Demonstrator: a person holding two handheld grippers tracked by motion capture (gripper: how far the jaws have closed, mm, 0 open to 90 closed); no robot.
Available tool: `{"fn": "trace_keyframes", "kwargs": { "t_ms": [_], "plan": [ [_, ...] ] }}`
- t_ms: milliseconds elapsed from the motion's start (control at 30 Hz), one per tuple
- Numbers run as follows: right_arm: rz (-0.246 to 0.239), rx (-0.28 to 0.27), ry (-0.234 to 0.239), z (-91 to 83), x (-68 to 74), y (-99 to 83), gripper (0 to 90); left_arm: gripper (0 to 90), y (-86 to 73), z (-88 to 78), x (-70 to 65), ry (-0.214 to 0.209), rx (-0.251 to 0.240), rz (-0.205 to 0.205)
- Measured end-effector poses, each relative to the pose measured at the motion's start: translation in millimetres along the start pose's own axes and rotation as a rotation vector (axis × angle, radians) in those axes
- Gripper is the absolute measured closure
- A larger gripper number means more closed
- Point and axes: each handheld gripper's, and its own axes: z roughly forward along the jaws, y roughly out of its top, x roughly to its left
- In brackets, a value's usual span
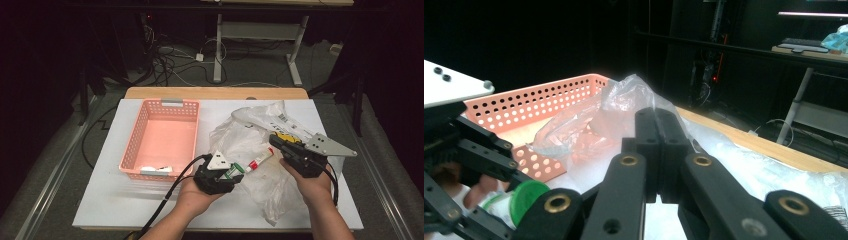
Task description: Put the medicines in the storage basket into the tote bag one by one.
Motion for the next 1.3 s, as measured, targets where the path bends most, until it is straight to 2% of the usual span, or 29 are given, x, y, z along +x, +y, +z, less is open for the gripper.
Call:
{"fn": "trace_keyframes", "kwargs": {
  "t_ms": [367,667,1000,1033,1100,1133,1267,1300],
  "plan": [
    [0.001,-0.005,0.001,-0.2,-0.1,0.6,90.0,53.9,17.0,39.4,-6.7,-0.009,0.022,0.026],
    [0.003,-0.005,0.002,0.2,-0.3,0.6,90.0,53.9,26.0,68.5,-7.0,-0.011,0.028,0.019],
    [0.003,-0.01,0.001,-0.5,-1.5,0.9,90.0,53.9,37.3,98.4,-3.1,0.014,0.037,0.02],
    [0.006,-0.01,0.001,-0.4,-1.6,0.8,90.0,53.9,38.6,102.3,-2.4,0.024,0.029,0.008],
    [0.006,-0.009,0.001,-0.4,-1.9,0.8,90.0,53.8,40.5,106.7,-0.6,0.021,0.042,0.016],
    [0.006,-0.01,0.001,-0.4,-1.9,0.8,90.0,53.9,41.5,110.6,-0.6,0.025,0.036,0.001],
    [0.009,-0.013,0.0,-0.8,-2.3,1.3,90.0,53.8,42.9,120.6,1.7,0.024,0.05,0.01],
    [0.009,-0.014,0.0,-0.9,-2.4,1.2,90.0,53.8,42.7,123.0,1.4,0.029,0.044,-0.004]
  ]
}}
